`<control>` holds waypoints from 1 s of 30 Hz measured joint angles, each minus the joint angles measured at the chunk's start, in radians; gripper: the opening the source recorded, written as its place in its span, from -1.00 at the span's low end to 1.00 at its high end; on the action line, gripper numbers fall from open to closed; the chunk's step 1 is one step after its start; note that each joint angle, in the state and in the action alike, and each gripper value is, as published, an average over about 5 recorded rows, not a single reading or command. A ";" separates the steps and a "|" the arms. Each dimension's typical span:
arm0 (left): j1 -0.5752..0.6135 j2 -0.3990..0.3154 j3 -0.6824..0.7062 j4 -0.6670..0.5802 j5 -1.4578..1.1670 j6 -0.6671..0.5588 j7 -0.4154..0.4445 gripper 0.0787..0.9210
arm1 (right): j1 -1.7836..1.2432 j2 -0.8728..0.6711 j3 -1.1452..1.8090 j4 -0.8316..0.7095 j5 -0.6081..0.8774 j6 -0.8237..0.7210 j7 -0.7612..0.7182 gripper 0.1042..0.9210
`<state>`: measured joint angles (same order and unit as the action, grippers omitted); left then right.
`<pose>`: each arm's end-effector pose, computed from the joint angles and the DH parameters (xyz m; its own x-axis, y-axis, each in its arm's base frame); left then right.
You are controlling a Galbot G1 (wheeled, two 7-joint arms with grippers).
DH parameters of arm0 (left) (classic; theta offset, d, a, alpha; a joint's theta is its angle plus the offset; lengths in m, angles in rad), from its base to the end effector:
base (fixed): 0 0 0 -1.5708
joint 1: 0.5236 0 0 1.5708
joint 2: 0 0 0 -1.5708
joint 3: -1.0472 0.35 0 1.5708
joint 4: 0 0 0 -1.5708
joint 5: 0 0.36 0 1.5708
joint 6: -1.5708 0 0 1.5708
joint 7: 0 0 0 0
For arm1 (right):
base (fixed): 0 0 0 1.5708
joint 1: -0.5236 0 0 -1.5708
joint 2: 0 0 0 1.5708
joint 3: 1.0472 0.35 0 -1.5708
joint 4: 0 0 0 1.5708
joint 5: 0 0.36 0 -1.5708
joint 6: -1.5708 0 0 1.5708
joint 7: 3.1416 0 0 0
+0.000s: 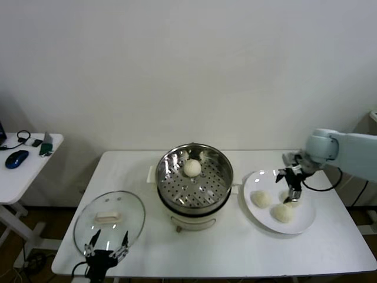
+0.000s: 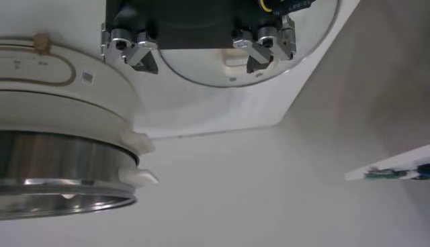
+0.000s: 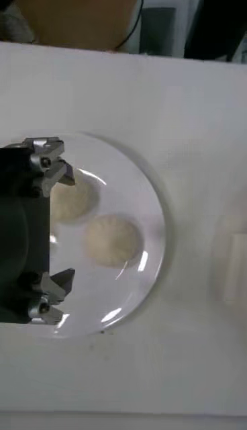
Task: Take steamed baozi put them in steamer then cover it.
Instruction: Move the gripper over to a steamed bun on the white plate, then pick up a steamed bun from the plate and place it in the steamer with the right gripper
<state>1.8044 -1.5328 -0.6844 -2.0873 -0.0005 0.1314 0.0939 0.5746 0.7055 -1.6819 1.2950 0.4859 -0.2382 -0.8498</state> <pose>0.1077 0.0566 -0.3359 -0.9310 -0.0409 0.3627 -0.0034 0.9947 0.1032 0.5127 -0.1602 -0.1795 -0.1122 -0.0923 0.9894 -0.9936 -0.0013 -0.1128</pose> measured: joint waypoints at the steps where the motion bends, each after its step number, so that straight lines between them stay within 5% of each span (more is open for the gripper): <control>1: 0.001 0.000 -0.002 -0.001 0.000 -0.001 0.000 0.77 | -0.024 0.007 0.020 -0.010 -0.007 -0.006 0.006 0.76; 10: 0.010 -0.001 -0.004 0.000 -0.003 -0.009 -0.001 0.77 | -0.172 0.065 0.136 -0.085 -0.052 -0.040 0.044 0.74; 23: 0.011 0.001 0.001 0.001 -0.003 -0.009 -0.001 0.77 | -0.231 0.086 0.195 -0.133 -0.072 -0.047 0.056 0.28; 30: 0.010 0.003 0.000 -0.006 -0.003 -0.007 -0.001 0.77 | -0.139 0.075 0.144 -0.103 -0.029 -0.032 0.023 0.26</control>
<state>1.8140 -1.5294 -0.6842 -2.0934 -0.0037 0.1242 0.0928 0.4354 0.7805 -1.5376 1.1918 0.4565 -0.2702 -0.8265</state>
